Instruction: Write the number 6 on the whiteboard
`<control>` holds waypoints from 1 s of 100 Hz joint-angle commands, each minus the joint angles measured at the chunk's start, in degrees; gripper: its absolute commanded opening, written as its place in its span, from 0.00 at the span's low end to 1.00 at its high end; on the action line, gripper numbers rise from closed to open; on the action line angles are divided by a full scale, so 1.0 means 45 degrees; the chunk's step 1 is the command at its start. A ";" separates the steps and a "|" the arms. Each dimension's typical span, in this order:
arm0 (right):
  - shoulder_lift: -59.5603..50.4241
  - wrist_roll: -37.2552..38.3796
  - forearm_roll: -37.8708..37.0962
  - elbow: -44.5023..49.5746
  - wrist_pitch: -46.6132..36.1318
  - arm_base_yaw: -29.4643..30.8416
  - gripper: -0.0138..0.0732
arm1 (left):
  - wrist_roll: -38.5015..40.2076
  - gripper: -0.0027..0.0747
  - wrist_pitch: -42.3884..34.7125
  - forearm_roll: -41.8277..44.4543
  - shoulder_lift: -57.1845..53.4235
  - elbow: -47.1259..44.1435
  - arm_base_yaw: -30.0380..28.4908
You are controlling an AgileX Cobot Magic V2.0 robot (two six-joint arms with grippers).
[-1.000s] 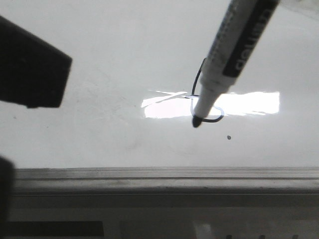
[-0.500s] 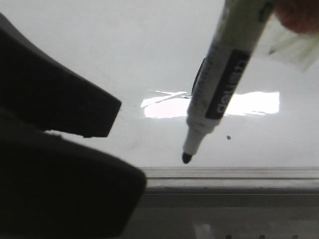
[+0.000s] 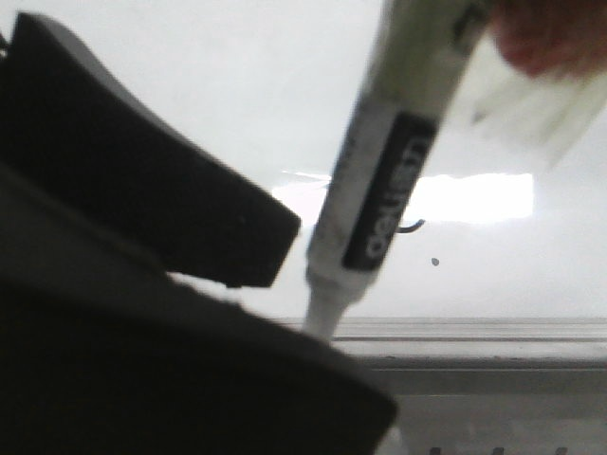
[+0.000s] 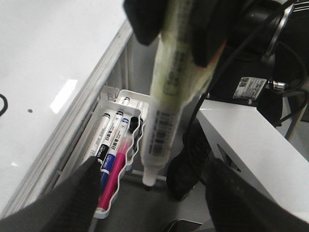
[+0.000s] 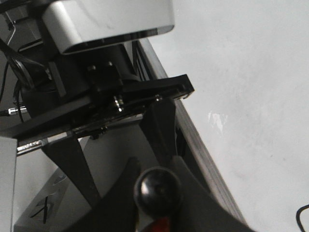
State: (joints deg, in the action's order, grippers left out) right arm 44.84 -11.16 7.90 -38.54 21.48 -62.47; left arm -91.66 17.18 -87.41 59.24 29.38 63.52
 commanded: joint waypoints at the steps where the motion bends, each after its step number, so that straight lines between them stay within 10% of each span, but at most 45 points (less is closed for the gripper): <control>1: 0.0216 -0.0079 0.0404 -0.0443 -0.1004 -0.0055 0.11 | -0.0127 0.60 0.0348 -0.0402 0.0061 0.0544 0.0081; 37: 0.0489 -0.0100 0.0890 -0.0443 -0.1123 -0.0055 0.11 | -0.0639 0.58 0.0223 -0.0379 0.0321 0.1159 0.0081; 77: 0.0489 -0.0100 0.0890 -0.0443 -0.1123 -0.0055 0.11 | -0.0639 0.03 -0.0352 -0.0379 0.0370 0.1159 0.0081; 100: 0.0489 -0.0100 0.0890 -0.0443 -0.0975 -0.0055 0.11 | -0.0639 0.01 -0.0300 -0.0557 0.0370 0.1159 0.0081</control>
State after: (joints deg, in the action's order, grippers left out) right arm 47.26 -11.64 10.58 -38.54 20.39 -62.47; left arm -95.58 17.08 -86.34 61.45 32.21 63.63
